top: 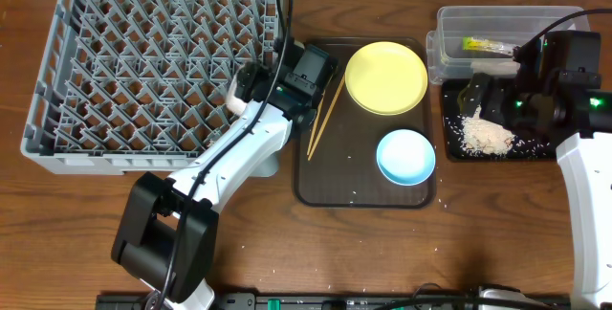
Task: Sort waste into correct bins and load items into the dishwasher
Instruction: 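Move the left gripper back to the blue bowl on the tray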
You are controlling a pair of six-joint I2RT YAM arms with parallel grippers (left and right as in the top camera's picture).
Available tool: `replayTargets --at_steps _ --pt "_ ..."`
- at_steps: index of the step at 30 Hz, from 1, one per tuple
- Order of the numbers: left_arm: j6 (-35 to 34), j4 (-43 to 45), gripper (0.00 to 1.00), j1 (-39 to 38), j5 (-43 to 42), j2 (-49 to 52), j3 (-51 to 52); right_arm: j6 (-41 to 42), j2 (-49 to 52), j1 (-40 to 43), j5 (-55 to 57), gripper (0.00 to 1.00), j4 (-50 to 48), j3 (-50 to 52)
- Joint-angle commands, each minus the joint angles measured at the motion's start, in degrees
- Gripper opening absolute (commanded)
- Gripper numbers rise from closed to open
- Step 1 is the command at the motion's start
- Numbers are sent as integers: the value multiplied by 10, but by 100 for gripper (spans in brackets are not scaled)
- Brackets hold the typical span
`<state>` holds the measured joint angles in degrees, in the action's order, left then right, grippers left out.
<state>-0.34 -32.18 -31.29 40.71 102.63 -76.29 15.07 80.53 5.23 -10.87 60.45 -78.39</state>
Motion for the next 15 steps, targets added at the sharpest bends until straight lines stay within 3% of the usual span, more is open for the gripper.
replayTargets --at_steps 1,11,15 --pt "-23 -8 71 -2 -127 -13 3 6 3 4 1 99 1 -6" --pt "-48 -10 71 -2 -228 -61 -46 6 3 4 1 99 1 -6" --pt "-86 -18 71 -2 -349 -108 -52 6 3 4 1 99 1 -6"
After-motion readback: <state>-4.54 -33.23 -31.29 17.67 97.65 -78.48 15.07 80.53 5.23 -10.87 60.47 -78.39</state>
